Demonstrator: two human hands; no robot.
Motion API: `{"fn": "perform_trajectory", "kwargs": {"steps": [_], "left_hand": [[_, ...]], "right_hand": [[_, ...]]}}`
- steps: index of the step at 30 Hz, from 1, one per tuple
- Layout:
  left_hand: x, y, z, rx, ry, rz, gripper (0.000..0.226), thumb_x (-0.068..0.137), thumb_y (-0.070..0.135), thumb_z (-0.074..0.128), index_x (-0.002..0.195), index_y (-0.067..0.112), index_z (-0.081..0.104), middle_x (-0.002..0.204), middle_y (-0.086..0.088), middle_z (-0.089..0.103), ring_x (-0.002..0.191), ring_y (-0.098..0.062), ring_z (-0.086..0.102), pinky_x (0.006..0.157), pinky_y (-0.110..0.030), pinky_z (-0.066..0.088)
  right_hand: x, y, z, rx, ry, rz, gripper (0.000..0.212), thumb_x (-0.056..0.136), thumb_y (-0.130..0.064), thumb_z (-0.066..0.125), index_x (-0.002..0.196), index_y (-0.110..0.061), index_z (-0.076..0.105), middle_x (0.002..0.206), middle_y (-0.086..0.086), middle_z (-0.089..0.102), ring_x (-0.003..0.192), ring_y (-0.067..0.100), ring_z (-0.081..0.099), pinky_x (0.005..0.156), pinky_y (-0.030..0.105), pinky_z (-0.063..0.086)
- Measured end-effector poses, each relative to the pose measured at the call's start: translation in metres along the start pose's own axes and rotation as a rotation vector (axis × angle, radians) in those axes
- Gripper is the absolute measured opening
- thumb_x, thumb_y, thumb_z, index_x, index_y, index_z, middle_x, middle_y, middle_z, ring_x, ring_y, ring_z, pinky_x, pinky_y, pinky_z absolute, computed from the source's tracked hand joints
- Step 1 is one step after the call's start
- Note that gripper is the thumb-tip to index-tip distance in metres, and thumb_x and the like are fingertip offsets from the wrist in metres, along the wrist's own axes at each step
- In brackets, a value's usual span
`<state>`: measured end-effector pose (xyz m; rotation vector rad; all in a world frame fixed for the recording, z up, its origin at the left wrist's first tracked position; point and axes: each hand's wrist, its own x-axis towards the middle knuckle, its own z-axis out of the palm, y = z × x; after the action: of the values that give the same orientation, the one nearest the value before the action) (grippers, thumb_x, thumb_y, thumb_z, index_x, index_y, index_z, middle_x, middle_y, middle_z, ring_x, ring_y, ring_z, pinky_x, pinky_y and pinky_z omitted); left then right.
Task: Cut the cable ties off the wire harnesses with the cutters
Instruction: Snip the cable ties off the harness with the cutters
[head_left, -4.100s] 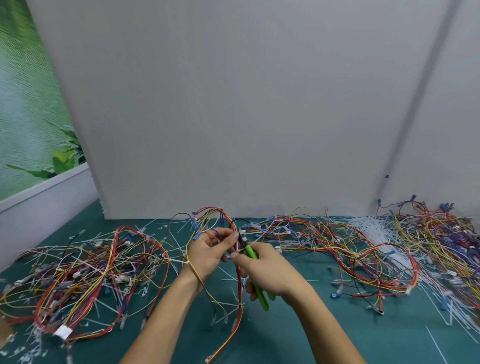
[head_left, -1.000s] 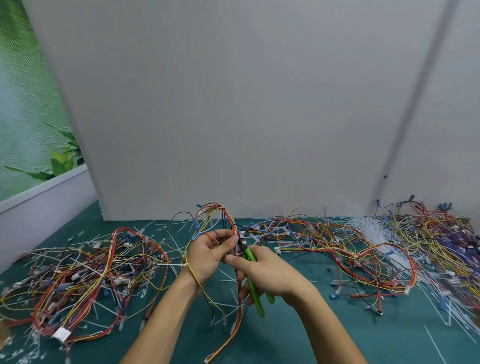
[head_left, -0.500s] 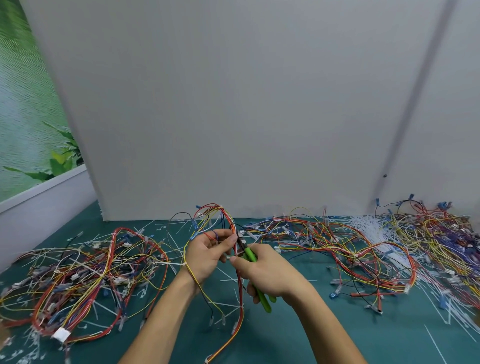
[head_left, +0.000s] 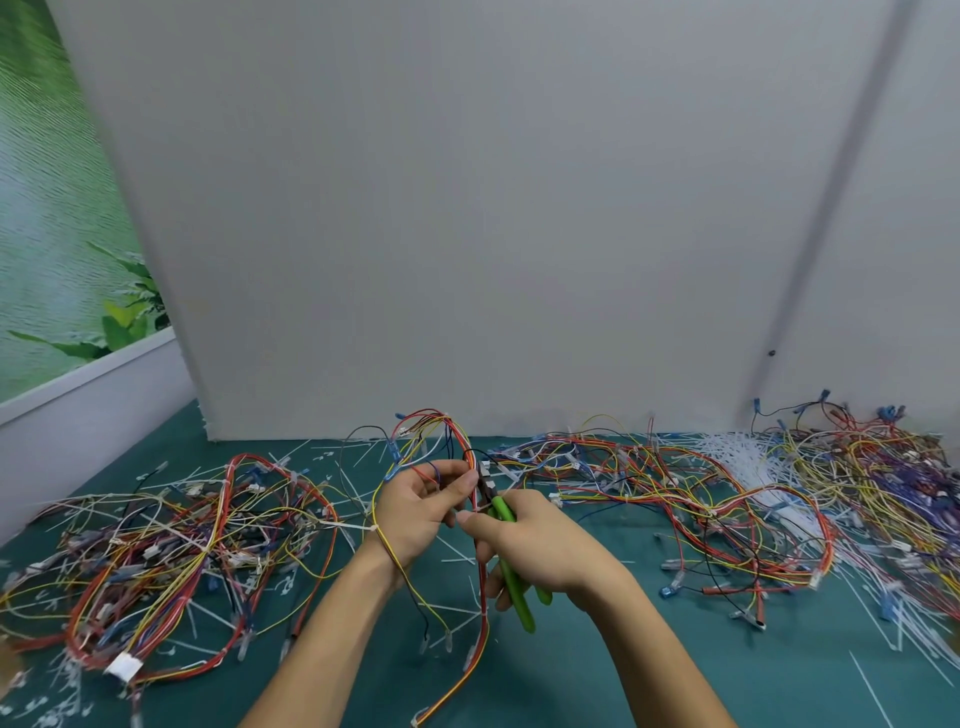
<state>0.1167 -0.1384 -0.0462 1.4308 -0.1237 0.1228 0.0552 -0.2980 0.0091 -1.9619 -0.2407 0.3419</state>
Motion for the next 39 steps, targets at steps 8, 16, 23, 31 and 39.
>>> {"fn": "perform_trajectory", "kwargs": {"steps": [8, 16, 23, 31, 39], "left_hand": [[-0.0012, 0.0014, -0.0011, 0.006, -0.009, -0.029, 0.027, 0.073, 0.025, 0.081, 0.094, 0.010, 0.076, 0.070, -0.004, 0.069, 0.064, -0.015, 0.056, 0.060, -0.025, 0.049], [-0.0023, 0.0021, -0.0019, 0.022, 0.002, -0.028, 0.011, 0.082, 0.013, 0.079, 0.093, 0.010, 0.077, 0.070, -0.003, 0.070, 0.067, -0.017, 0.057, 0.061, -0.028, 0.050], [-0.0036, 0.0037, -0.0021, -0.010, -0.006, -0.046, 0.035, 0.067, 0.030, 0.082, 0.095, 0.009, 0.077, 0.067, -0.001, 0.067, 0.064, -0.015, 0.055, 0.060, -0.028, 0.048], [-0.0027, 0.0032, -0.0022, -0.036, -0.010, -0.052, 0.034, 0.068, 0.030, 0.082, 0.094, 0.009, 0.077, 0.067, -0.003, 0.066, 0.059, -0.013, 0.053, 0.056, -0.025, 0.046], [-0.0052, 0.0063, 0.0011, -0.114, -0.021, -0.149, 0.034, 0.070, 0.023, 0.081, 0.096, 0.001, 0.076, 0.081, -0.017, 0.057, 0.068, -0.022, 0.046, 0.064, -0.030, 0.041]], "right_hand": [[0.0001, 0.0017, -0.0013, -0.086, -0.017, 0.000, 0.029, 0.099, -0.037, 0.059, 0.095, -0.010, 0.053, 0.080, 0.014, 0.068, 0.061, 0.028, 0.070, 0.059, 0.043, 0.063], [0.0048, 0.0057, 0.0001, -0.204, 0.022, -0.006, 0.026, 0.098, -0.043, 0.059, 0.091, -0.019, 0.052, 0.073, 0.005, 0.064, 0.052, 0.017, 0.066, 0.051, 0.035, 0.061], [0.0047, 0.0047, 0.0009, -0.248, 0.054, -0.009, 0.025, 0.099, -0.042, 0.058, 0.087, -0.022, 0.051, 0.071, 0.003, 0.060, 0.046, 0.013, 0.062, 0.046, 0.030, 0.058], [0.0014, 0.0017, -0.0001, -0.244, 0.062, -0.001, 0.019, 0.101, -0.036, 0.056, 0.091, -0.020, 0.055, 0.076, 0.007, 0.064, 0.049, 0.014, 0.063, 0.053, 0.039, 0.063], [-0.0016, -0.0008, -0.0022, -0.133, -0.005, 0.022, 0.040, 0.101, -0.037, 0.054, 0.103, 0.003, 0.055, 0.090, 0.029, 0.071, 0.065, 0.037, 0.068, 0.067, 0.055, 0.061]]}}
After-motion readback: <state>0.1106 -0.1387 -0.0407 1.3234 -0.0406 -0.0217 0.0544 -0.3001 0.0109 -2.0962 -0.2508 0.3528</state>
